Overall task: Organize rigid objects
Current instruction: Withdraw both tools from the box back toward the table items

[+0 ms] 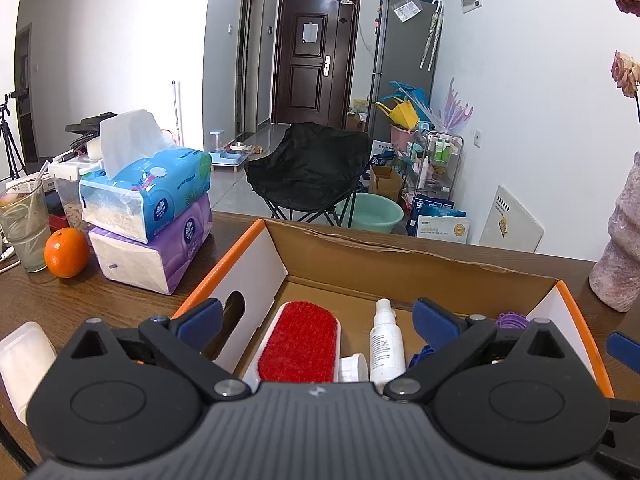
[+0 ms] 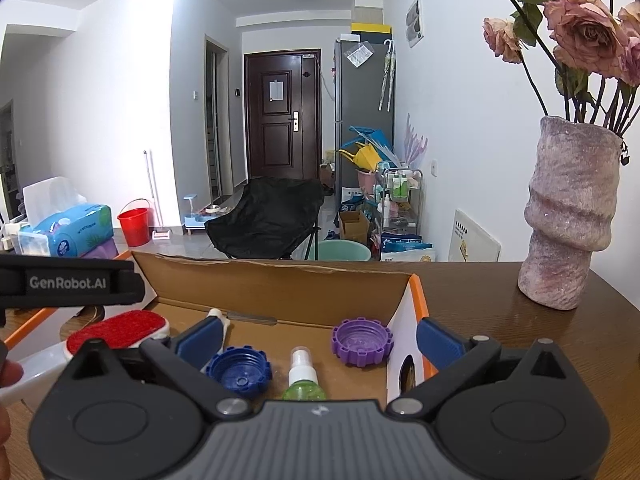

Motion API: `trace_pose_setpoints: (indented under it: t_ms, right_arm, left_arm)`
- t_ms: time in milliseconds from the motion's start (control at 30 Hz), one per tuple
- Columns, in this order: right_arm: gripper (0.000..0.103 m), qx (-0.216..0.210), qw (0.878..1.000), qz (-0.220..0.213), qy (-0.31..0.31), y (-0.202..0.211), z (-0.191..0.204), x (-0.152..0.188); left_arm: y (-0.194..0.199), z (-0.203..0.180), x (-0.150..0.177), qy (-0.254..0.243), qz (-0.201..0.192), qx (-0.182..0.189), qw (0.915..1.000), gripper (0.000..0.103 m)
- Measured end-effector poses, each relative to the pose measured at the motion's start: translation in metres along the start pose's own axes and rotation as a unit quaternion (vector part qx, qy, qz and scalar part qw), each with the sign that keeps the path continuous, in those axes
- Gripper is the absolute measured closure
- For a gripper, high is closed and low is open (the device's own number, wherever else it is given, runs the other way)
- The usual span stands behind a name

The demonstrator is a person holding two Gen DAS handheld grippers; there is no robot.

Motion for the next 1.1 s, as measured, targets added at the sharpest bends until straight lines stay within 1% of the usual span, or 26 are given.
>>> trace_pose_setpoints:
  t_ms: [300, 633, 1100]
  right_arm:
    - [0.0, -0.003, 1.0, -0.004, 0.002, 0.005, 0.0, 0.001]
    - [0.0, -0.004, 1.0, -0.011, -0.003, 0.022, -0.008, 0.004]
    - [0.0, -0.001, 1.0, -0.022, -0.008, 0.059, -0.016, 0.014]
  left_arm:
    - [0.012, -0.001, 0.001, -0.002, -0.011, 0.003, 0.9999, 0.0]
    - [0.031, -0.003, 0.007, -0.009, -0.018, 0.001, 0.9998, 0.0]
    - [0.072, -0.002, 0.017, -0.002, -0.027, 0.011, 0.9996, 0.0]
Point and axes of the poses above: each gripper's, at about its wrist camera, not at the fingertips, and y roughly against the way its jaws point, z to its left, x to its underside, the point moved 1 cm from there along -y, roughly the way its jaws point, and after that the axes turned 15 degrees about x, right-handed, at the moved point
